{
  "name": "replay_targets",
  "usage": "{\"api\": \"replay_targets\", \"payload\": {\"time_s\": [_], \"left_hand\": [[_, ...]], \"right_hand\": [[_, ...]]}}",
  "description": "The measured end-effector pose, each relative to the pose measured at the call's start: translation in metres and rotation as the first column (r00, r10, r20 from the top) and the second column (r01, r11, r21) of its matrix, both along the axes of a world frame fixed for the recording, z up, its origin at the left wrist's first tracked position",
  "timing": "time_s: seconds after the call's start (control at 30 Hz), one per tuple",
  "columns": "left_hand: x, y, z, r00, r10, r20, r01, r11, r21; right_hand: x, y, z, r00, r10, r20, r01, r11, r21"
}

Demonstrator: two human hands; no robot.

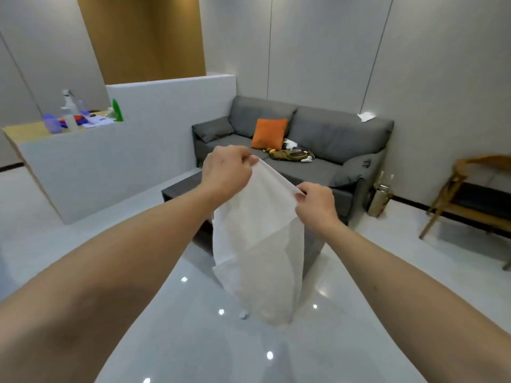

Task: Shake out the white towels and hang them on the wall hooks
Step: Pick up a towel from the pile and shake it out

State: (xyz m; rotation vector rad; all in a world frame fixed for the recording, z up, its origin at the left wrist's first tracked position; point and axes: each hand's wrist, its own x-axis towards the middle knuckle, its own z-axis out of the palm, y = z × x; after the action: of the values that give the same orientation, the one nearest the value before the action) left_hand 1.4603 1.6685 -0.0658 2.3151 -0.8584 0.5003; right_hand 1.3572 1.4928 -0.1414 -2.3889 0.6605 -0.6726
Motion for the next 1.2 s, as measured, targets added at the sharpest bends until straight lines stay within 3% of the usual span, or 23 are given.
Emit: {"api": "replay_targets", "payload": {"time_s": [0.1,0.17,0.23,0.3,0.4,0.5,0.6,0.7,0.77,0.87,0.93,1.03,1.1,1.2], "left_hand": [[-0.019,-0.071,0.0,0.999,-0.021,-0.043,0.022,1.0,0.004],[-0.026,-0.119,-0.004,0.998,-0.036,-0.05,0.042,0.99,0.135],[-0.042,-0.173,-0.014,0.977,-0.174,-0.12,0.204,0.928,0.311],[-0.074,-0.226,-0.029,0.893,-0.38,-0.241,0.448,0.805,0.389],[-0.124,-0.305,-0.055,0.727,-0.564,-0.391,0.678,0.678,0.283],[-0.149,-0.378,-0.073,0.658,-0.605,-0.448,0.723,0.674,0.152],[-0.154,-0.454,-0.08,0.653,-0.637,-0.409,0.724,0.684,0.09],[-0.153,-0.539,-0.081,0.657,-0.658,-0.368,0.721,0.69,0.053],[-0.16,-0.597,-0.084,0.571,-0.706,-0.42,0.8,0.593,0.09],[-0.19,-0.667,-0.088,0.373,-0.752,-0.543,0.914,0.4,0.073],[-0.207,-0.708,-0.087,0.272,-0.77,-0.577,0.935,0.353,-0.029],[-0.213,-0.757,-0.088,0.221,-0.758,-0.614,0.932,0.35,-0.096],[-0.204,-0.786,-0.089,0.257,-0.755,-0.603,0.929,0.365,-0.061],[-0.181,-0.828,-0.092,0.348,-0.716,-0.606,0.859,0.502,-0.101]], "right_hand": [[-0.053,-0.069,-0.013,0.976,-0.201,-0.081,0.209,0.973,0.102],[-0.083,-0.105,-0.015,0.963,-0.268,-0.012,0.262,0.933,0.246],[-0.106,-0.133,-0.008,0.955,-0.278,0.099,0.233,0.916,0.326],[-0.122,-0.157,0.003,0.947,-0.262,0.184,0.192,0.925,0.329],[-0.144,-0.204,0.012,0.944,-0.281,0.176,0.229,0.936,0.266],[-0.183,-0.272,-0.001,0.924,-0.38,0.044,0.368,0.914,0.17],[-0.231,-0.351,-0.029,0.818,-0.556,-0.147,0.575,0.799,0.179],[-0.26,-0.423,-0.046,0.689,-0.71,-0.146,0.717,0.639,0.278],[-0.26,-0.466,-0.043,0.654,-0.753,-0.076,0.721,0.589,0.366],[-0.244,-0.518,-0.02,0.717,-0.697,-0.018,0.646,0.655,0.391],[-0.238,-0.548,-0.003,0.759,-0.651,-0.013,0.611,0.706,0.357],[-0.252,-0.591,0.002,0.77,-0.637,-0.043,0.613,0.719,0.328],[-0.268,-0.622,-0.003,0.783,-0.612,-0.109,0.606,0.712,0.355],[-0.276,-0.675,-0.016,0.766,-0.568,-0.302,0.641,0.715,0.28]]}}
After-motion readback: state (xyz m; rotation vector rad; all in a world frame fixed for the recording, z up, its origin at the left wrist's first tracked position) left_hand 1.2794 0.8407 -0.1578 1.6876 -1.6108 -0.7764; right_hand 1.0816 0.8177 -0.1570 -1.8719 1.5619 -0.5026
